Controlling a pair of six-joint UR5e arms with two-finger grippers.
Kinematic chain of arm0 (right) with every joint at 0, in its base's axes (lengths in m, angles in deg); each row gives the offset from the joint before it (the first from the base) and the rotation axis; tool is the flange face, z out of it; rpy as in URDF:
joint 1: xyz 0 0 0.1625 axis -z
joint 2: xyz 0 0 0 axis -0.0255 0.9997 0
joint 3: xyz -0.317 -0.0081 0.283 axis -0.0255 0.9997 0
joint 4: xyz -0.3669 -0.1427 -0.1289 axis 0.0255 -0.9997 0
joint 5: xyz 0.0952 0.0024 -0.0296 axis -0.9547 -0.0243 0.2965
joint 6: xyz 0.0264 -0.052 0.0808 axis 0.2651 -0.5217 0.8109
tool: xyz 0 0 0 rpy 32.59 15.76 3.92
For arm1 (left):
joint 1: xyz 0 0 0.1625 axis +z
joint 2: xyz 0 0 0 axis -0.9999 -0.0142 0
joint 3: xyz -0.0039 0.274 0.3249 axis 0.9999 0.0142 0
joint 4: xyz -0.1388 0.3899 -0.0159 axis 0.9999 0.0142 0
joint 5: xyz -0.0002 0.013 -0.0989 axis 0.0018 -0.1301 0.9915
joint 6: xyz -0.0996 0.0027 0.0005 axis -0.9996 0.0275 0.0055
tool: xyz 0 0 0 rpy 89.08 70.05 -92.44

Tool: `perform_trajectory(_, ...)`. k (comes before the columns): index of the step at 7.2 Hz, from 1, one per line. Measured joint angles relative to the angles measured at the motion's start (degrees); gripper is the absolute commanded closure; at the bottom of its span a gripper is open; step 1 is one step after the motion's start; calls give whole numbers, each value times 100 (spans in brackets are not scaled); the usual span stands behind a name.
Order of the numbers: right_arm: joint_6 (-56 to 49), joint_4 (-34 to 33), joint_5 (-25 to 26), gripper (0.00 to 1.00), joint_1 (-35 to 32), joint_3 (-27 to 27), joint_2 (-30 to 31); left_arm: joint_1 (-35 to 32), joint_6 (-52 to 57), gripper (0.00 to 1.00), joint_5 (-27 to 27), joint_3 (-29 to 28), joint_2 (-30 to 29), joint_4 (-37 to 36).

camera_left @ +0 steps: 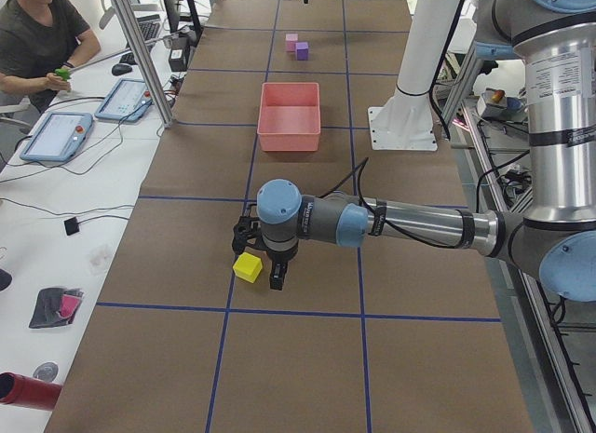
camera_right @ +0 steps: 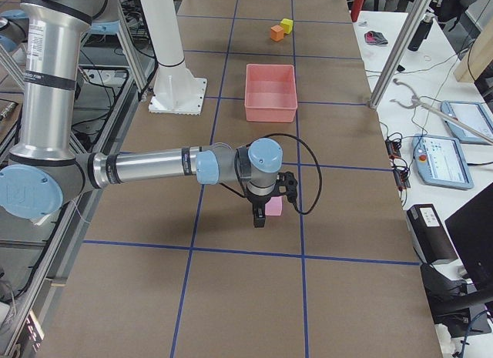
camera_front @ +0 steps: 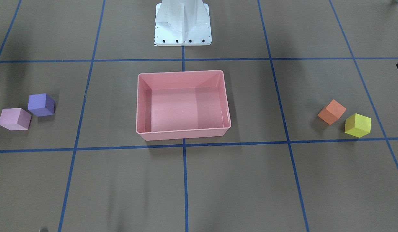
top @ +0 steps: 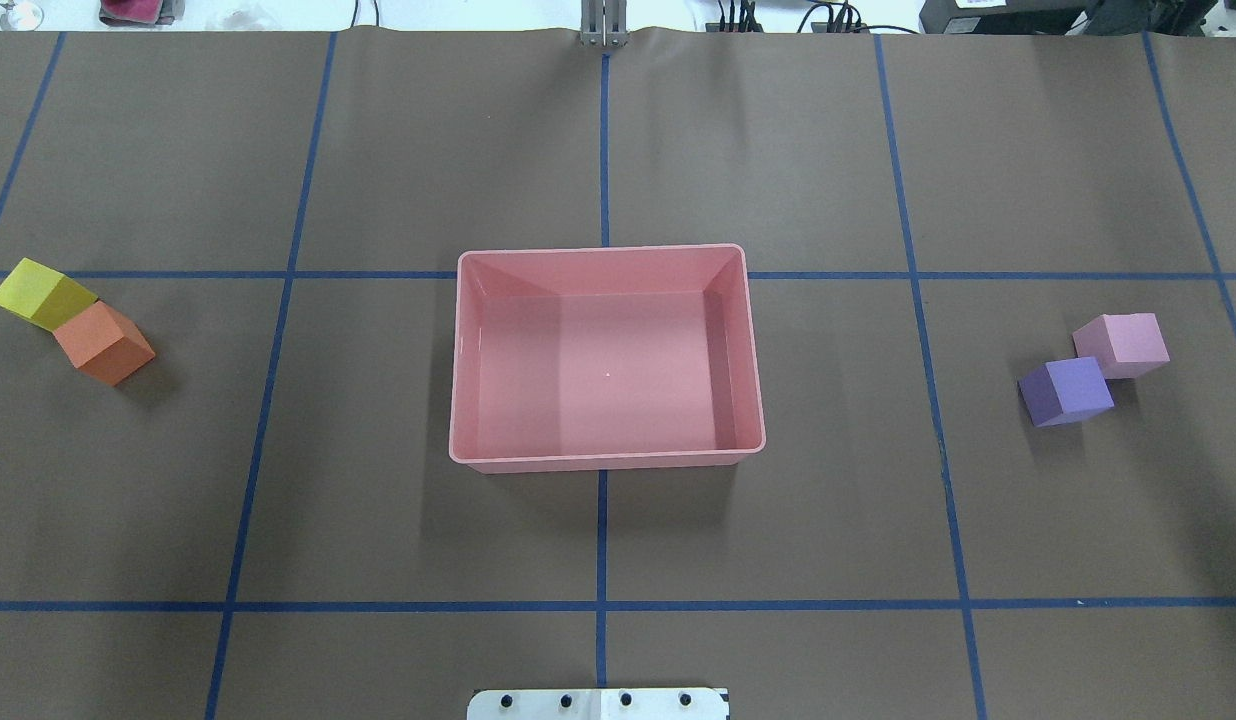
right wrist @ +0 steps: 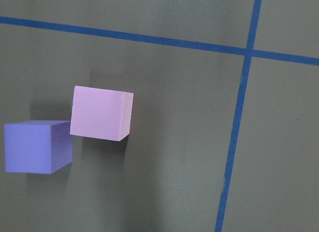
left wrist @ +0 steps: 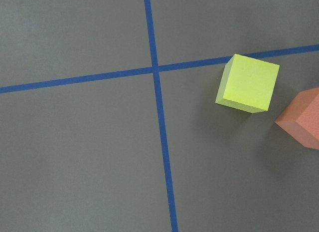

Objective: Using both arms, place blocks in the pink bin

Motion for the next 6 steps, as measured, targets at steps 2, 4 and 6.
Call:
perform_trajectory(2, 33, 156, -13, 1, 0, 8, 119, 0, -3, 0, -72, -36, 0, 26)
perform_trajectory(4, 55, 239, -32, 1, 9, 47, 127, 0, 3, 0, -117, -44, 5, 57)
perform_trajectory(6, 53, 780, -43, 1, 69, 203, 131, 1, 4, 0, -102, -19, -10, 65)
